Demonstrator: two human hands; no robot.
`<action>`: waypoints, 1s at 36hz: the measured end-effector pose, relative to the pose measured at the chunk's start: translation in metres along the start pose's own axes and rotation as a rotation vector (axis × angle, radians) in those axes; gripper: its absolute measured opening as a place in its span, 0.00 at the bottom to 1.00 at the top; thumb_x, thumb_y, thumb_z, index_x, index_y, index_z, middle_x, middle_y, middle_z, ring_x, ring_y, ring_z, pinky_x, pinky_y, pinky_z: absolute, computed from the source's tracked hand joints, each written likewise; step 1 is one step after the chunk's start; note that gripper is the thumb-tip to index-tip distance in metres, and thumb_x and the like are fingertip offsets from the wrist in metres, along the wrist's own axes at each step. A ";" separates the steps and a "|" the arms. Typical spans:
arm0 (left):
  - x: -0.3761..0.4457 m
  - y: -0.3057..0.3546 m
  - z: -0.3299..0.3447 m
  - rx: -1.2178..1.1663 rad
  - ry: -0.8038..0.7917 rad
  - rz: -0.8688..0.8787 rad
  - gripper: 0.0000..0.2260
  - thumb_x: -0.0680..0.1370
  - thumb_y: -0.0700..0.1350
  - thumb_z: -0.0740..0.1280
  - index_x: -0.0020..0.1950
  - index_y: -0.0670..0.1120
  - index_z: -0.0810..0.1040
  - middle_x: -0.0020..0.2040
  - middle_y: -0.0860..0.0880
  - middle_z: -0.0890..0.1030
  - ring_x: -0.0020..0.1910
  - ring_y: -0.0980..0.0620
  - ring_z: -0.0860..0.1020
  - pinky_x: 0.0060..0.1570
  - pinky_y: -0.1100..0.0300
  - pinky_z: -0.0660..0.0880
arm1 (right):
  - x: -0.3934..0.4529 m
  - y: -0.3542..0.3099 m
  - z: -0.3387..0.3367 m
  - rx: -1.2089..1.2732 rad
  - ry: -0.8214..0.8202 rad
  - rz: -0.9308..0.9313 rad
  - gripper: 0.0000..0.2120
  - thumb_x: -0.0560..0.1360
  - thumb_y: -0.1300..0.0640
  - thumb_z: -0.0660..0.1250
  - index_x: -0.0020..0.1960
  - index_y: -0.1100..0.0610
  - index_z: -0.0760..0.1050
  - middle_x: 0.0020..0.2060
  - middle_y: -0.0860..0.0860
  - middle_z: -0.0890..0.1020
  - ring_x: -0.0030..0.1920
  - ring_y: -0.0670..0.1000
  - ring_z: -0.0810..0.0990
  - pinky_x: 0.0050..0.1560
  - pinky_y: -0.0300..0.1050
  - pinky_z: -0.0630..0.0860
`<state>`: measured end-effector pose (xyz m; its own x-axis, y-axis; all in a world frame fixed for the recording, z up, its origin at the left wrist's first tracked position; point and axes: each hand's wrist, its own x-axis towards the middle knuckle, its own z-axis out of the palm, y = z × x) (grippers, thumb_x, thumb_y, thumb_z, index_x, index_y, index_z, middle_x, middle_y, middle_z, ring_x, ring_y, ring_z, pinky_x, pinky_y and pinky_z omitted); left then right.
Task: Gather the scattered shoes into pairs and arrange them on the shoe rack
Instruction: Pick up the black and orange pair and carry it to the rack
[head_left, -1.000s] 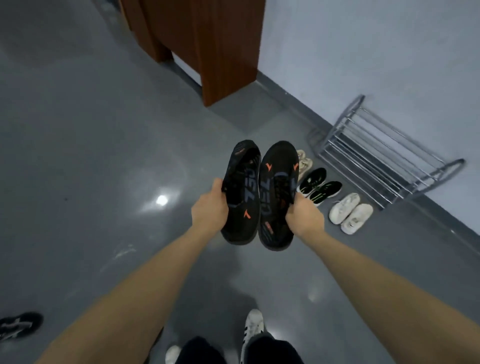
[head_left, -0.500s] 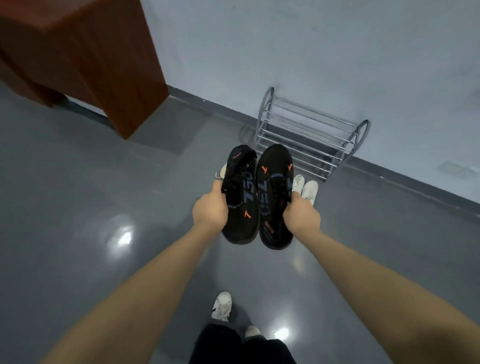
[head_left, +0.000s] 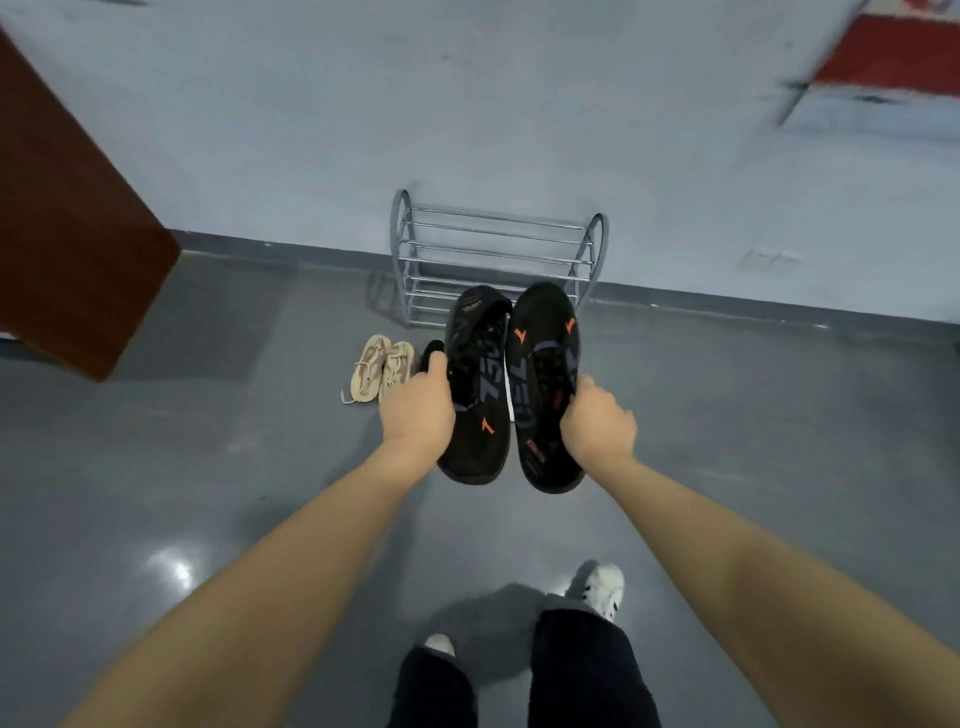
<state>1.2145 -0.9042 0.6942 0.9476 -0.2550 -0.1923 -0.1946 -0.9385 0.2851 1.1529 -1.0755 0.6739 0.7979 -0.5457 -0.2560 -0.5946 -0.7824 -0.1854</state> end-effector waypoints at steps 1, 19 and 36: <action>0.007 0.010 0.002 0.013 0.004 0.004 0.14 0.80 0.37 0.55 0.65 0.42 0.66 0.59 0.41 0.75 0.57 0.41 0.75 0.46 0.49 0.71 | 0.009 0.008 -0.003 0.012 0.015 0.008 0.11 0.77 0.63 0.55 0.58 0.59 0.68 0.52 0.57 0.78 0.54 0.60 0.77 0.51 0.49 0.68; 0.159 0.239 0.095 -0.085 -0.036 0.033 0.07 0.81 0.39 0.53 0.57 0.41 0.66 0.41 0.39 0.79 0.37 0.39 0.76 0.32 0.52 0.66 | 0.214 0.198 -0.062 0.108 -0.053 0.079 0.10 0.78 0.62 0.54 0.57 0.60 0.70 0.48 0.59 0.78 0.48 0.61 0.78 0.42 0.48 0.70; 0.243 0.349 0.159 -0.073 -0.025 0.023 0.05 0.81 0.40 0.53 0.53 0.42 0.67 0.39 0.41 0.76 0.40 0.43 0.70 0.39 0.50 0.67 | 0.337 0.285 -0.071 0.124 -0.124 0.130 0.12 0.78 0.62 0.54 0.60 0.58 0.70 0.53 0.58 0.79 0.55 0.61 0.77 0.56 0.52 0.67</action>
<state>1.3370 -1.3305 0.5974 0.9363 -0.2829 -0.2079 -0.1964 -0.9130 0.3576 1.2590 -1.5036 0.6021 0.7001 -0.5926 -0.3984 -0.7054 -0.6607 -0.2567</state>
